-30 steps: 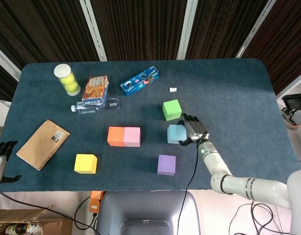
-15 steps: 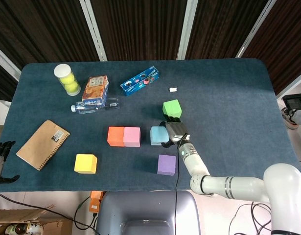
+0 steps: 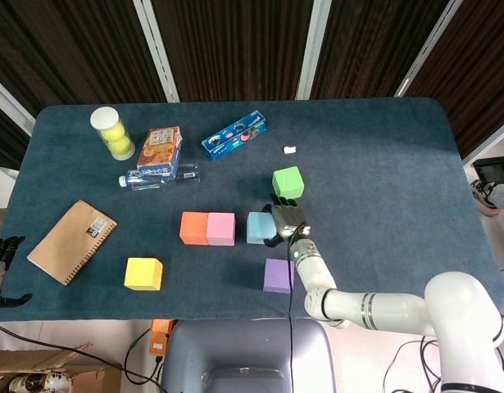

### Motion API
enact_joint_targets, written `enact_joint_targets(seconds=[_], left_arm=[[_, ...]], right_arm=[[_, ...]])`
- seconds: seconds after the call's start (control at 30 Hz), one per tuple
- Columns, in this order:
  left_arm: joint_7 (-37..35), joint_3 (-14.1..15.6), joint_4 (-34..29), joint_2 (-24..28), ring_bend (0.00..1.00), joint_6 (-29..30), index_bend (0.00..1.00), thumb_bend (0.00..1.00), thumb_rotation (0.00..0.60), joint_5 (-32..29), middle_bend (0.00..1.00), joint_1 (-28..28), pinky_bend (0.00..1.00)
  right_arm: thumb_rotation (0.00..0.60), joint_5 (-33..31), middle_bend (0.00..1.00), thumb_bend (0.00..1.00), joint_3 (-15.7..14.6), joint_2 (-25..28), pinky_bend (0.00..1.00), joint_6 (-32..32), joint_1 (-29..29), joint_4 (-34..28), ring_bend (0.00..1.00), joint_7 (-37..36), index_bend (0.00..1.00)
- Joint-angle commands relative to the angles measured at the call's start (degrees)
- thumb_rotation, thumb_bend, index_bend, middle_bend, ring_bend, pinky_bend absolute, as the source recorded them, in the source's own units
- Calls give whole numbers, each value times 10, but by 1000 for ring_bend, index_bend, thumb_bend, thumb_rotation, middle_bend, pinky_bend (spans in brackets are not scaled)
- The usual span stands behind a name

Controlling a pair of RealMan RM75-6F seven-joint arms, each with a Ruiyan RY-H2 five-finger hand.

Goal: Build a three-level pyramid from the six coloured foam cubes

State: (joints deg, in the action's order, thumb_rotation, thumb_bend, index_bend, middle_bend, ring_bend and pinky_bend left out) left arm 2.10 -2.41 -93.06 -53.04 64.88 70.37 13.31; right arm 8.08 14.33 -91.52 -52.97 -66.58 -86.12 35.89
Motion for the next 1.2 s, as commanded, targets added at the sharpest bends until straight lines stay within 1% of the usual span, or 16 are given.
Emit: enact_joint_targets(seconds=[0.03, 0.17, 0.43, 0.57, 0.8, 1.2], left_arm=[[2, -1, 1, -1, 1, 1, 87, 107, 600, -1, 70, 0, 123], [20, -1, 7, -8, 1, 7, 75, 107, 600, -4, 70, 0, 123], [9, -1, 4, -3, 1, 3, 75, 107, 600, -2, 70, 0, 123], [10, -1, 2, -2, 1, 4, 75, 108, 600, -2, 70, -2, 123], [9, -1, 0, -1, 1, 5, 75, 108, 600, -1, 70, -2, 123], [10, -2, 1, -2, 1, 2, 75, 107, 600, -3, 70, -1, 123]], right_arm=[[600, -12, 8, 204, 0, -1, 0, 5, -5, 2, 0, 9, 515], [600, -28, 8, 205, 2, -5, 0, 7, -13, 8, 0, 19, 511], [600, -51, 8, 205, 8, -20, 0, 6, -23, 32, 0, 32, 510], [600, -65, 7, 204, 13, -21, 0, 21, -26, 44, 0, 35, 494], [600, -70, 7, 204, 18, -28, 0, 23, -30, 53, 0, 39, 492], [600, -70, 7, 204, 24, -29, 0, 28, -33, 52, 0, 38, 493]])
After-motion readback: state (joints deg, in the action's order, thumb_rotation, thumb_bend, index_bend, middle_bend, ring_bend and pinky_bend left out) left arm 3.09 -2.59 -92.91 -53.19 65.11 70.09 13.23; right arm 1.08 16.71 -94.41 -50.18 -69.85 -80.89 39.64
